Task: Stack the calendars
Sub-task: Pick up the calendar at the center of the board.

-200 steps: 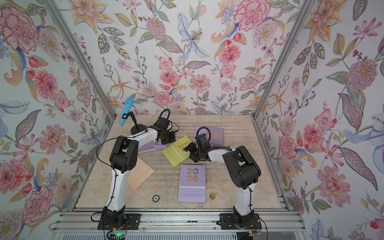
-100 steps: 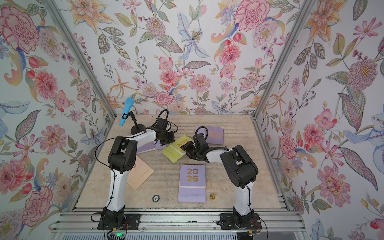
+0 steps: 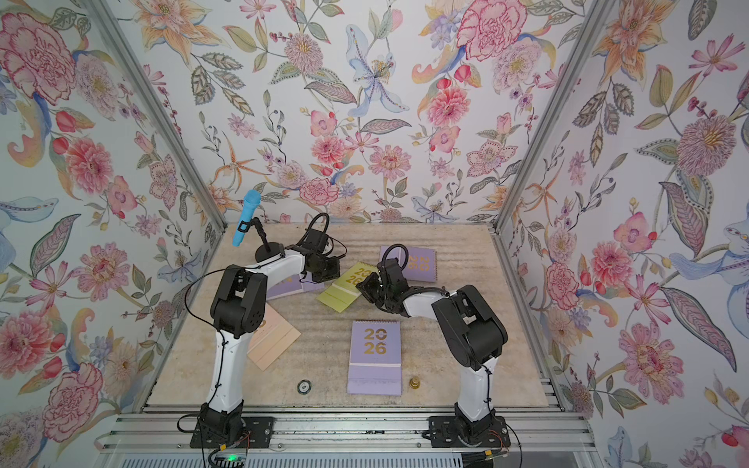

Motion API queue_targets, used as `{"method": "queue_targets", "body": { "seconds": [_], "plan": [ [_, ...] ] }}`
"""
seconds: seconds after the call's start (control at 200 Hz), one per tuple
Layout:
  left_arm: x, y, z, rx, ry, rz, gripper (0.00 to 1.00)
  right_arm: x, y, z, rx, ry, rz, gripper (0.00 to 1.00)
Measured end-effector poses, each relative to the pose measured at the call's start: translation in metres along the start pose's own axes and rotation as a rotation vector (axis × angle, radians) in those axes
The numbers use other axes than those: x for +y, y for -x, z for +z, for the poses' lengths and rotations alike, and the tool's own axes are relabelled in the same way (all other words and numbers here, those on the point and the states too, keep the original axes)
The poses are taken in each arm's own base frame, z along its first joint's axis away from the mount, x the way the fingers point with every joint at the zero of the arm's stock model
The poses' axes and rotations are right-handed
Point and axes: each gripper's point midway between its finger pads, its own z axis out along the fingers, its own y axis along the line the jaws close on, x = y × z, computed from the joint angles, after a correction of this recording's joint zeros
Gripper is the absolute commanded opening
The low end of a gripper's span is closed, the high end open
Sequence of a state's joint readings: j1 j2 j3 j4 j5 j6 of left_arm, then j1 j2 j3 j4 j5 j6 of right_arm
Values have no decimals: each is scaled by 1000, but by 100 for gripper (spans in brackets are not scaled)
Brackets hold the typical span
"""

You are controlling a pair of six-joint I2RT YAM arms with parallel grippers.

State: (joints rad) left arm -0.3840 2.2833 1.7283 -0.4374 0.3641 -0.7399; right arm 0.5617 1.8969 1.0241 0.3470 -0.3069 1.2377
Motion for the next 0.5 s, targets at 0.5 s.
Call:
{"method": "queue_targets", "body": {
  "seconds": [0.5],
  "plan": [
    [-46,36,-89,-167,-80,30,0,29,-1,-61,-13,89,-63,3]
  ]
}}
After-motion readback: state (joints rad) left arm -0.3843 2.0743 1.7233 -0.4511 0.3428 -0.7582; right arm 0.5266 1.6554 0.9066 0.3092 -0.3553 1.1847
